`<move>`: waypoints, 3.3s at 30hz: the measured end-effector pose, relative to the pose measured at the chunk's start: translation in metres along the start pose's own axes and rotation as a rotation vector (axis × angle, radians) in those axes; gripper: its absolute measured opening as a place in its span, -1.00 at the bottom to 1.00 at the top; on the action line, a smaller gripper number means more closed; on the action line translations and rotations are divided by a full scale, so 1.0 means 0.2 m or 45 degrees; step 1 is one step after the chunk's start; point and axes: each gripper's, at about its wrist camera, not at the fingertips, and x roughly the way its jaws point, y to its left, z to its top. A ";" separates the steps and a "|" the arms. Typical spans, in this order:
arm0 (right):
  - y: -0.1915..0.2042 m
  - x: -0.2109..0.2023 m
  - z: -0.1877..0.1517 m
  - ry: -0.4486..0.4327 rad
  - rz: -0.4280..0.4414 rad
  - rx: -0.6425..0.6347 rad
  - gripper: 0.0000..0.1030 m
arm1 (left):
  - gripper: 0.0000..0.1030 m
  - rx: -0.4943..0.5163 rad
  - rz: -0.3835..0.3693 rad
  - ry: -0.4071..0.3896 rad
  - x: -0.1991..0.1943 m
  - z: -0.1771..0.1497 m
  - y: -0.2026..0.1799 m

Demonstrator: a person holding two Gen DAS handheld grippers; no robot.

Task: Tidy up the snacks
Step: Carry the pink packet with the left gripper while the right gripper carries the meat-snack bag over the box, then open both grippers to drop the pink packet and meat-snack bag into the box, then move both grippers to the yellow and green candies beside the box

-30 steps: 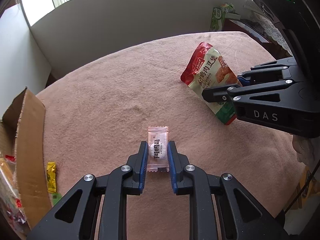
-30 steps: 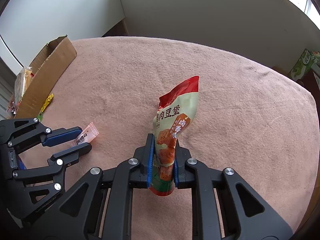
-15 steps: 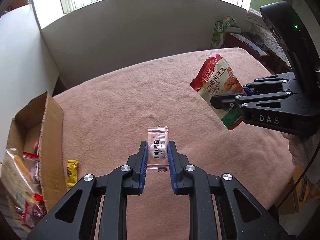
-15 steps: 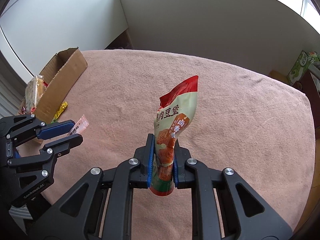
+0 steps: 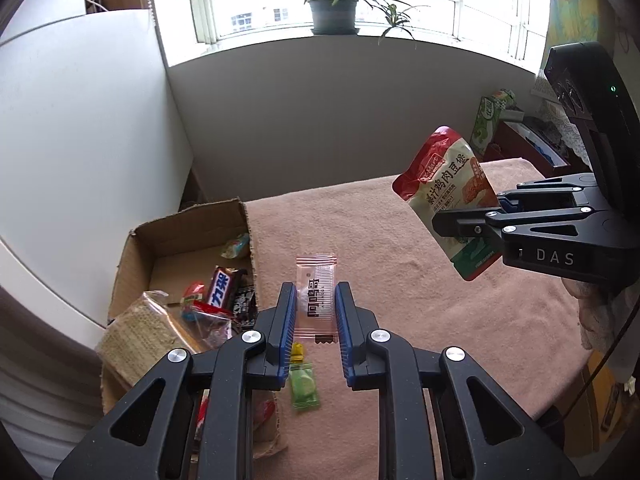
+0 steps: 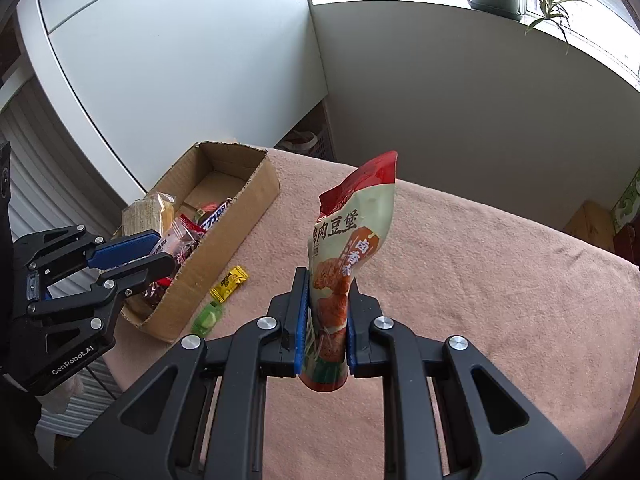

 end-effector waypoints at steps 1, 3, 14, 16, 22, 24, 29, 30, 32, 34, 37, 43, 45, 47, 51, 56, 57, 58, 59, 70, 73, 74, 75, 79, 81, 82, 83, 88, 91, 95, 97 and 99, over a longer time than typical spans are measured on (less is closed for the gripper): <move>0.03 0.02 0.02 0.003 0.010 -0.003 -0.71 | -0.65 -0.011 0.012 -0.004 -0.01 0.00 0.04; 0.09 0.06 0.07 0.008 0.037 -0.004 -0.71 | -0.65 -0.035 0.038 -0.010 -0.03 0.00 0.12; 0.31 0.32 0.26 0.059 0.125 -0.029 -0.71 | -0.65 -0.193 0.158 0.011 0.11 0.09 0.50; 0.34 0.38 0.28 0.074 0.134 -0.037 -0.71 | -0.65 -0.232 0.153 0.033 0.15 0.10 0.54; 0.44 0.53 0.32 0.123 0.178 -0.056 -0.70 | -0.65 -0.310 0.134 0.080 0.24 0.11 0.66; 0.48 0.56 0.33 0.130 0.178 -0.072 -0.70 | -0.65 -0.313 0.137 0.090 0.26 0.11 0.67; 0.55 0.61 0.32 0.138 0.187 -0.113 -0.37 | -0.62 -0.349 0.120 0.114 0.30 0.13 0.70; 0.56 0.60 0.33 0.123 0.183 -0.126 -0.37 | -0.62 -0.353 0.123 0.113 0.30 0.13 0.71; 0.58 0.60 0.33 0.124 0.206 -0.142 -0.29 | -0.56 -0.365 0.121 0.121 0.31 0.14 0.72; 0.60 0.58 0.33 0.110 0.193 -0.165 -0.08 | -0.21 -0.381 0.122 0.121 0.31 0.15 0.74; 0.61 0.54 0.32 0.074 0.183 -0.192 0.18 | -0.14 -0.400 0.122 0.106 0.29 0.14 0.75; 0.56 0.48 0.29 0.061 0.189 -0.195 0.18 | -0.14 -0.398 0.120 0.089 0.23 0.13 0.75; 0.52 0.44 0.26 0.058 0.196 -0.184 0.18 | -0.14 -0.394 0.117 0.081 0.21 0.13 0.73; 0.46 0.41 0.24 0.055 0.203 -0.164 0.18 | -0.14 -0.391 0.116 0.070 0.17 0.12 0.72; 0.32 0.35 0.19 0.045 0.207 -0.109 0.18 | -0.14 -0.379 0.119 0.037 0.08 0.09 0.69; 0.11 0.38 0.11 0.078 0.288 0.021 -0.13 | -0.14 -0.362 0.126 -0.038 -0.08 0.03 0.65; 0.09 0.40 0.10 0.107 0.300 0.035 -0.28 | -0.14 -0.367 0.125 -0.055 -0.12 0.02 0.65; 0.07 0.42 0.08 0.137 0.309 0.042 -0.62 | -0.14 -0.374 0.124 -0.071 -0.15 0.00 0.65; 0.06 0.47 0.06 0.162 0.319 0.047 -0.75 | -0.14 -0.379 0.122 -0.087 -0.19 -0.02 0.65; 0.10 0.76 0.01 0.280 0.324 0.049 -0.82 | -0.14 -0.327 0.183 -0.032 -0.39 -0.40 0.59; 0.13 0.83 0.03 0.313 0.313 0.041 -0.82 | -0.14 -0.372 0.170 0.006 -0.41 -0.50 0.63; 0.13 0.86 0.03 0.327 0.303 0.034 -0.82 | -0.14 -0.388 0.171 0.015 -0.42 -0.53 0.64; 0.14 0.88 0.03 0.337 0.301 0.029 -0.82 | -0.14 -0.403 0.176 0.023 -0.42 -0.54 0.65; 0.18 0.87 0.00 0.368 0.339 -0.023 -0.82 | -0.14 -0.450 0.174 0.037 -0.43 -0.61 0.67; 0.21 0.85 -0.03 0.394 0.334 -0.084 -0.82 | -0.14 -0.468 0.161 0.040 -0.43 -0.63 0.69; 0.23 0.84 -0.04 0.402 0.333 -0.115 -0.82 | -0.14 -0.476 0.157 0.040 -0.44 -0.64 0.70; 0.25 0.83 -0.06 0.413 0.340 -0.146 -0.82 | -0.14 -0.483 0.151 0.040 -0.43 -0.64 0.70; 0.34 0.77 -0.15 0.437 0.365 -0.276 -0.82 | -0.14 -0.506 0.112 0.044 -0.42 -0.65 0.69; 0.40 0.72 -0.20 0.440 0.329 -0.398 -0.82 | -0.14 -0.497 0.101 0.045 -0.42 -0.65 0.67; 0.43 0.66 -0.28 0.459 0.305 -0.480 -0.82 | -0.14 -0.492 0.087 0.041 -0.44 -0.65 0.66; 0.42 0.61 -0.32 0.462 0.292 -0.512 -0.82 | -0.14 -0.489 0.084 0.040 -0.44 -0.65 0.65; 0.41 0.57 -0.37 0.466 0.256 -0.530 -0.82 | -0.14 -0.488 0.081 0.037 -0.44 -0.65 0.65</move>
